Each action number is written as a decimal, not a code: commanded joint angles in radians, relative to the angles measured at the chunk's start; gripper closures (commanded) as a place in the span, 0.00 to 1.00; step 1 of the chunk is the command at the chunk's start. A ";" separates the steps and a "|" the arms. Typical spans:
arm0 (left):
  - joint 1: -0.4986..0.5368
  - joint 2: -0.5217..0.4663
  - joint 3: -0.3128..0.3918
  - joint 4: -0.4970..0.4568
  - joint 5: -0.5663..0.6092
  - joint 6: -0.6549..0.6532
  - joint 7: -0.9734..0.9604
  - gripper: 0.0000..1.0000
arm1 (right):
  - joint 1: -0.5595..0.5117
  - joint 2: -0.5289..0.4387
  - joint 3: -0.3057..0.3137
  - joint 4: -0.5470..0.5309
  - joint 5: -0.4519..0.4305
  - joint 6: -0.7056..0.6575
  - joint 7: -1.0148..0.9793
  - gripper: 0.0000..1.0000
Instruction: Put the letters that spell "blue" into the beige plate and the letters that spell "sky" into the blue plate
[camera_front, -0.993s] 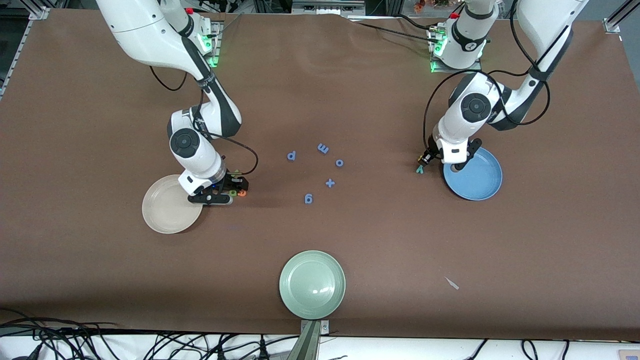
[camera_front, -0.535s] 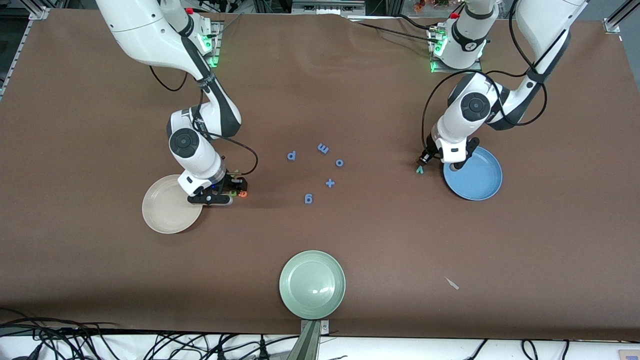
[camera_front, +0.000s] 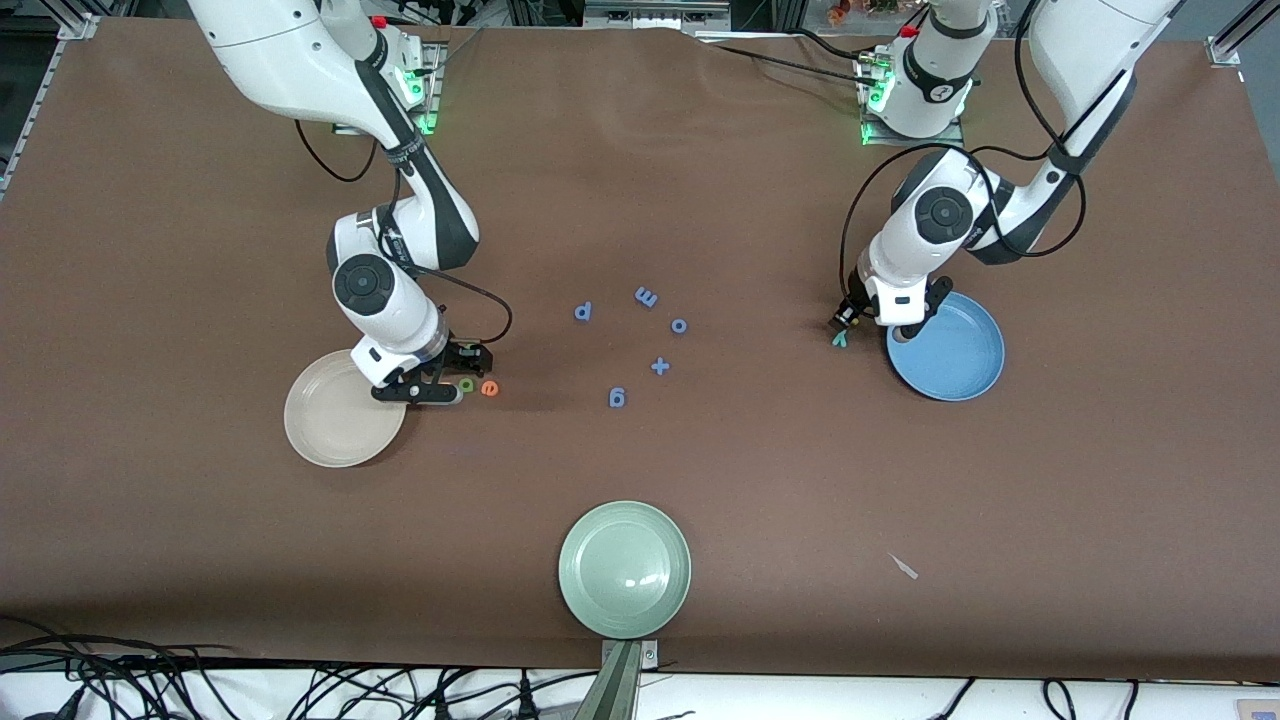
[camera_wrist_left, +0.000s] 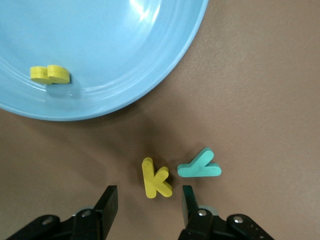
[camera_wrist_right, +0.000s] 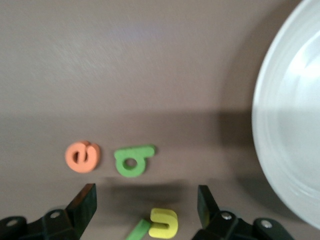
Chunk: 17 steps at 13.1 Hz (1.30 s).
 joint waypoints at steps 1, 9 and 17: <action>0.008 0.031 0.001 0.000 0.110 0.016 -0.097 0.46 | 0.004 -0.020 -0.003 -0.040 -0.002 0.003 -0.004 0.10; 0.026 0.011 -0.003 0.022 0.130 0.007 -0.109 1.00 | -0.005 0.046 -0.003 0.057 -0.002 0.023 -0.027 0.11; 0.051 -0.012 -0.079 0.248 -0.015 -0.371 -0.024 1.00 | -0.003 0.060 -0.006 0.046 -0.004 0.034 -0.032 0.12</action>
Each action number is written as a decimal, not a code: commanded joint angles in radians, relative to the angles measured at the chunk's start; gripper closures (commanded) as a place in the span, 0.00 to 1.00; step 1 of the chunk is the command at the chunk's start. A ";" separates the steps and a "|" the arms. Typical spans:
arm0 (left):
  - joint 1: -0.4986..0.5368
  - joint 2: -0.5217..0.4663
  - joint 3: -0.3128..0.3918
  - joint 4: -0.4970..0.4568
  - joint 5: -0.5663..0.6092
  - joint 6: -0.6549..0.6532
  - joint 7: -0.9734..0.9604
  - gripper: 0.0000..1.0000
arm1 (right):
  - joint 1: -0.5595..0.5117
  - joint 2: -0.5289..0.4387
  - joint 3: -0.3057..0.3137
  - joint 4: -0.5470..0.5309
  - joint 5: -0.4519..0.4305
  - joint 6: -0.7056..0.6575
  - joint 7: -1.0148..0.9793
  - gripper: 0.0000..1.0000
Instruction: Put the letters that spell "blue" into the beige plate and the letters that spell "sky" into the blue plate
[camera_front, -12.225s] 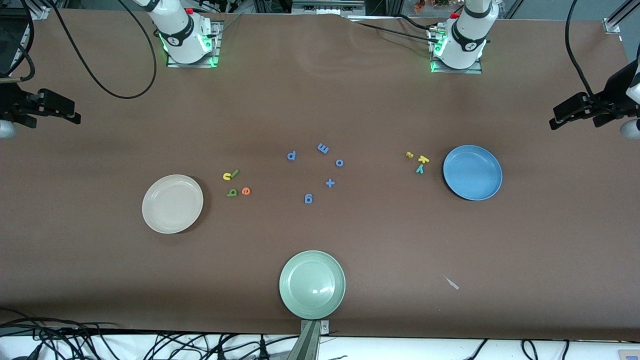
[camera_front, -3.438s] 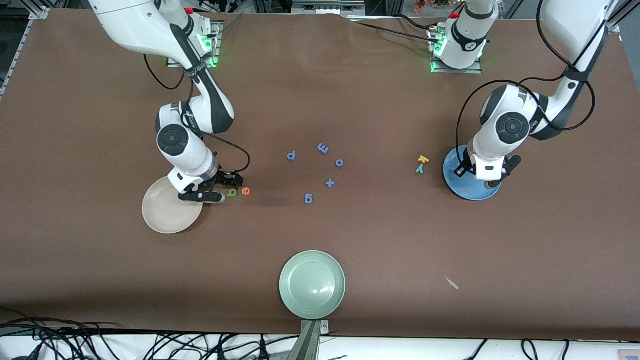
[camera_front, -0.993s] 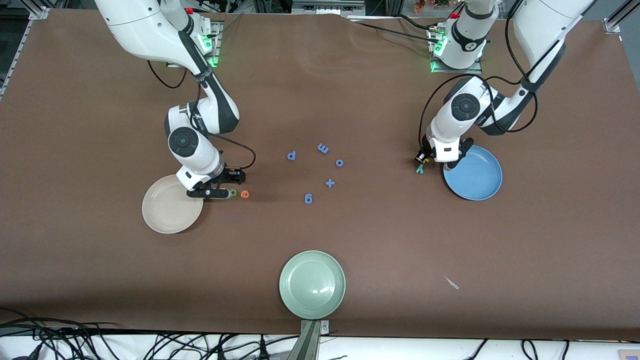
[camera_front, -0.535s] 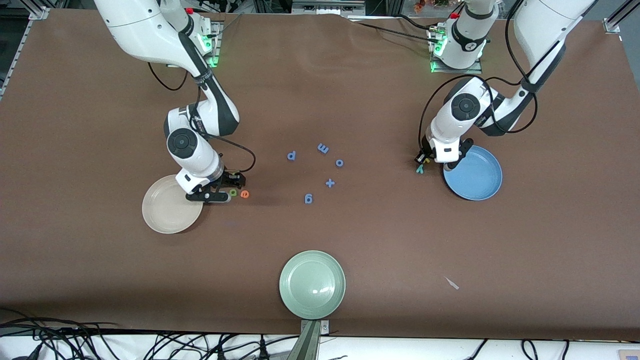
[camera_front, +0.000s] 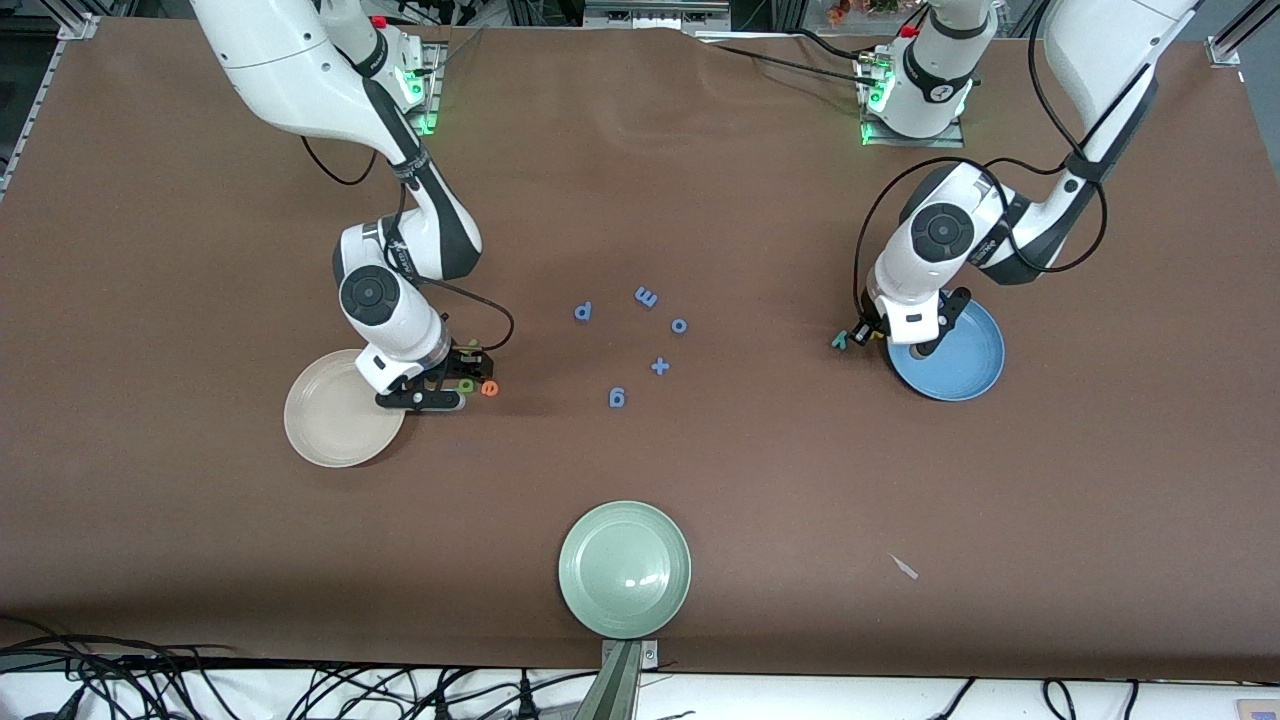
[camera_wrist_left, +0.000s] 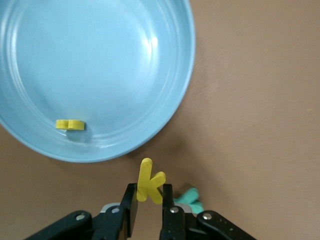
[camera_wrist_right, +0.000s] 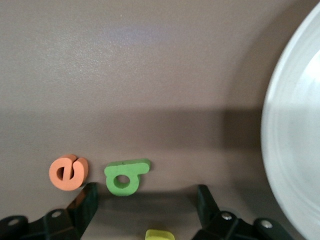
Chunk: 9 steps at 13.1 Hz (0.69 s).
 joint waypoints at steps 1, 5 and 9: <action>0.017 -0.022 -0.036 0.109 -0.110 -0.190 0.113 1.00 | -0.002 0.010 -0.002 0.007 -0.004 0.007 -0.020 0.13; 0.106 -0.030 -0.030 0.094 -0.106 -0.234 0.258 1.00 | -0.006 0.011 -0.002 0.018 -0.004 0.013 -0.045 0.31; 0.226 -0.022 -0.030 0.028 -0.037 -0.156 0.346 0.92 | -0.008 0.034 0.000 0.044 -0.004 0.016 -0.045 0.34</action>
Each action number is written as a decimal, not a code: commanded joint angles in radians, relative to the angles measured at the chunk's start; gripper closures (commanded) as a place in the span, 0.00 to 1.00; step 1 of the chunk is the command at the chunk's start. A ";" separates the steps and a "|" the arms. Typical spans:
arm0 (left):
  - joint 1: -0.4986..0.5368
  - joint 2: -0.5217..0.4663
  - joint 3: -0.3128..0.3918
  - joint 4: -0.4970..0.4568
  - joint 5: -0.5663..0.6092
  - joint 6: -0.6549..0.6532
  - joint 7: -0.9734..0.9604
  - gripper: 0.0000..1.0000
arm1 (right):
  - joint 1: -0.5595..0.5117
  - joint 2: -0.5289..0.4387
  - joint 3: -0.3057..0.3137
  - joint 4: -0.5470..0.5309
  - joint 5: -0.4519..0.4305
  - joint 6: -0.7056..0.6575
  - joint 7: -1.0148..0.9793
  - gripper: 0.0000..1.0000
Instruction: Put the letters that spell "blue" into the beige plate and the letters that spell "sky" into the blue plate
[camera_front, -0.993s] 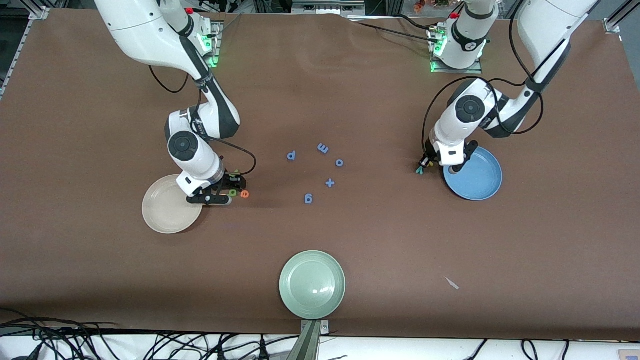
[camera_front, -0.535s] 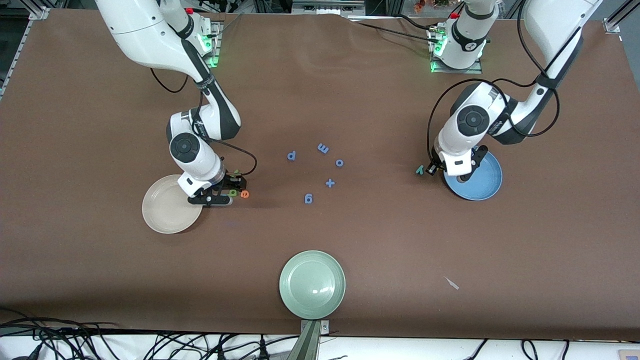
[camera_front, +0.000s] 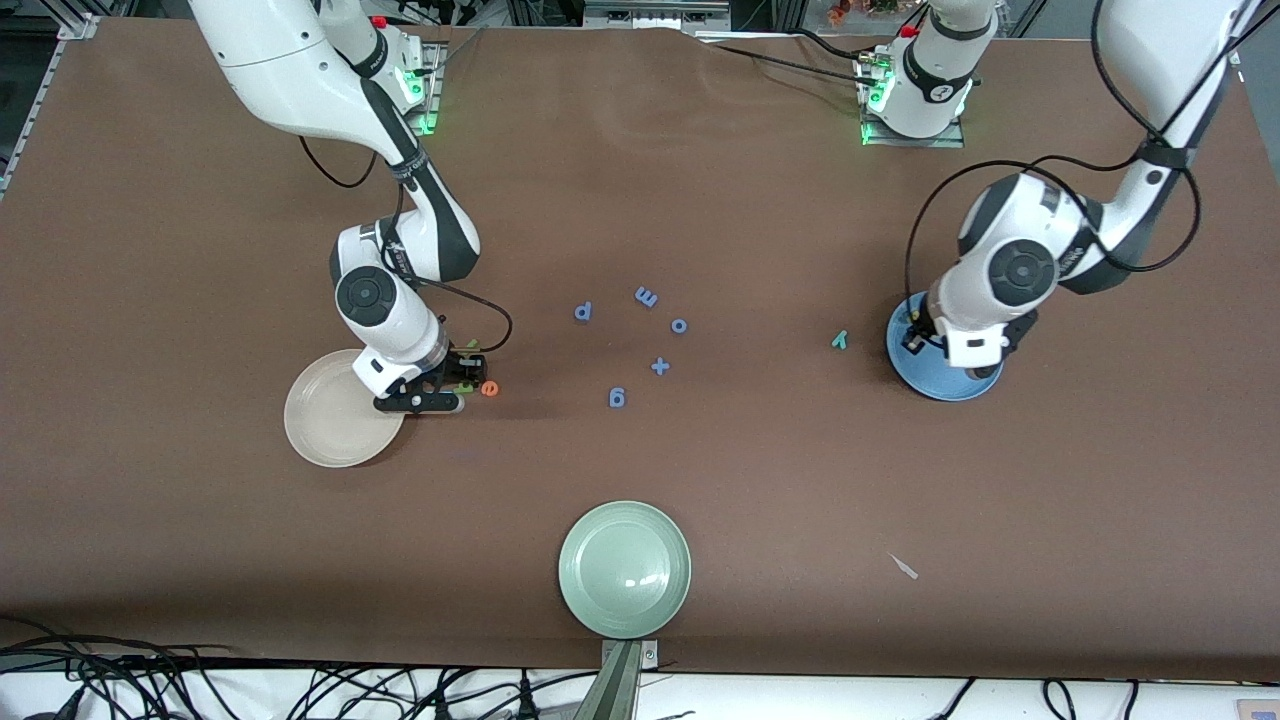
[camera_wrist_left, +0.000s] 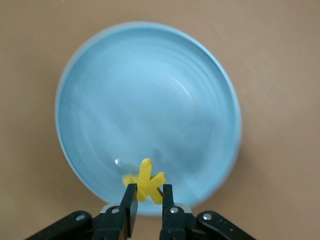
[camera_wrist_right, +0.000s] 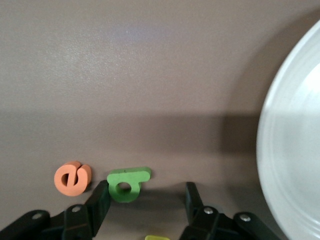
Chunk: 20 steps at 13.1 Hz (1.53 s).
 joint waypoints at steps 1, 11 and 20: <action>0.054 -0.002 -0.013 -0.067 0.055 0.072 0.033 0.70 | -0.007 0.034 0.004 0.034 -0.004 0.014 -0.018 0.37; 0.006 0.030 -0.143 -0.038 0.018 0.115 0.067 0.27 | -0.016 0.007 -0.021 0.038 -0.010 -0.027 -0.080 0.73; 0.001 0.216 -0.142 -0.026 0.273 0.224 0.526 0.34 | -0.018 -0.031 -0.053 0.071 -0.010 -0.122 -0.129 0.73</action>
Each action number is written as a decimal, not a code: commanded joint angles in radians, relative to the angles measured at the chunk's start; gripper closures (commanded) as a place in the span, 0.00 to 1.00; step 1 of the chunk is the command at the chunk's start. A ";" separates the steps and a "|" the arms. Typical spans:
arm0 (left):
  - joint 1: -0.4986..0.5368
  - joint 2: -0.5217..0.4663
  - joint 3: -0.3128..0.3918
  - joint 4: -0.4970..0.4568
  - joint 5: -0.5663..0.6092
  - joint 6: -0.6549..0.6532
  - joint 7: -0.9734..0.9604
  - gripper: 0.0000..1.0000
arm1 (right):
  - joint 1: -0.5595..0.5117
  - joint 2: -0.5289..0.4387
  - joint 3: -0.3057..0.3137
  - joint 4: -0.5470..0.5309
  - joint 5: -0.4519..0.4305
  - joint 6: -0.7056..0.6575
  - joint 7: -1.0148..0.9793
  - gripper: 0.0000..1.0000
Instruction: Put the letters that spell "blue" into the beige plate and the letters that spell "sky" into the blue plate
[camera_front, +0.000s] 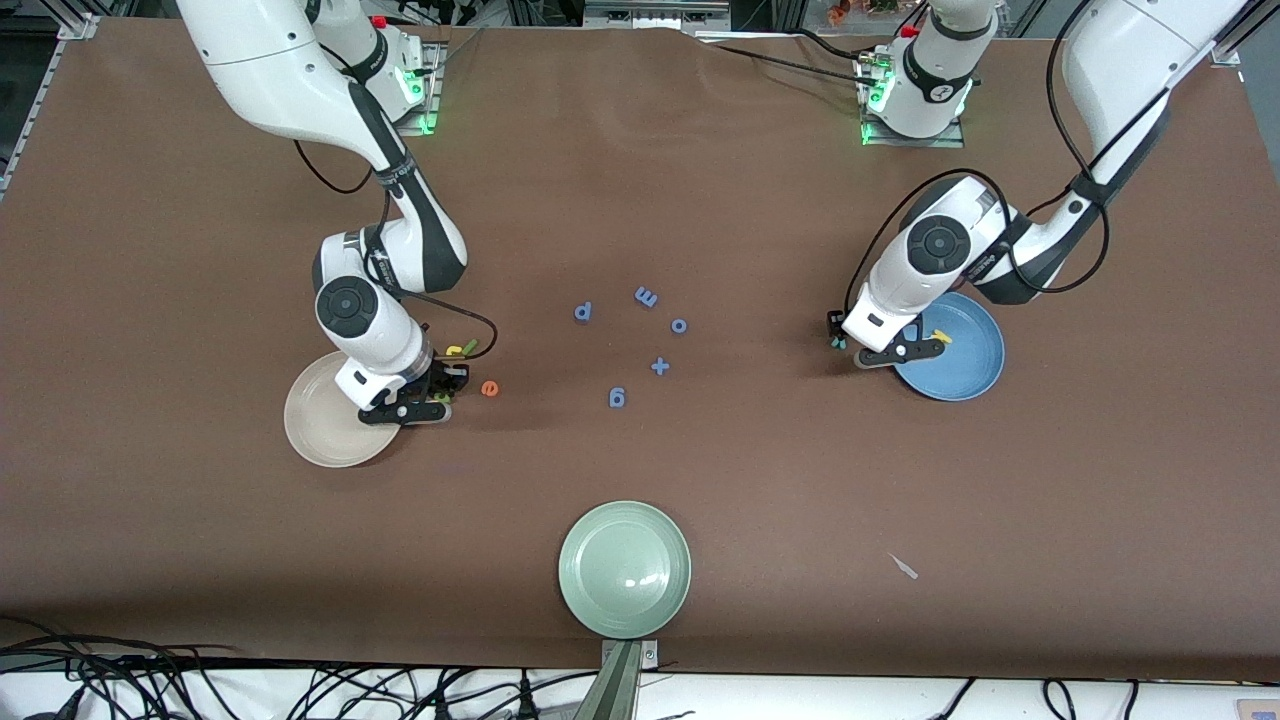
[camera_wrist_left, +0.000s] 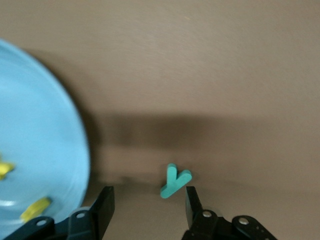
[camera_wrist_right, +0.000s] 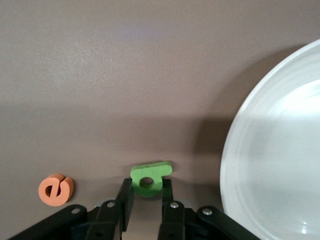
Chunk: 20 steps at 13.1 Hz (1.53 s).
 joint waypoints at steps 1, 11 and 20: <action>0.024 0.048 -0.007 0.020 0.027 0.026 0.112 0.34 | -0.006 -0.041 -0.047 0.041 -0.007 -0.116 -0.089 0.73; 0.012 0.072 -0.005 0.020 0.030 0.035 0.129 0.44 | -0.023 -0.044 -0.139 0.100 0.023 -0.253 -0.213 0.16; 0.010 0.088 -0.002 0.020 0.032 0.060 0.131 0.48 | -0.009 -0.067 0.013 -0.003 0.045 -0.188 0.196 0.15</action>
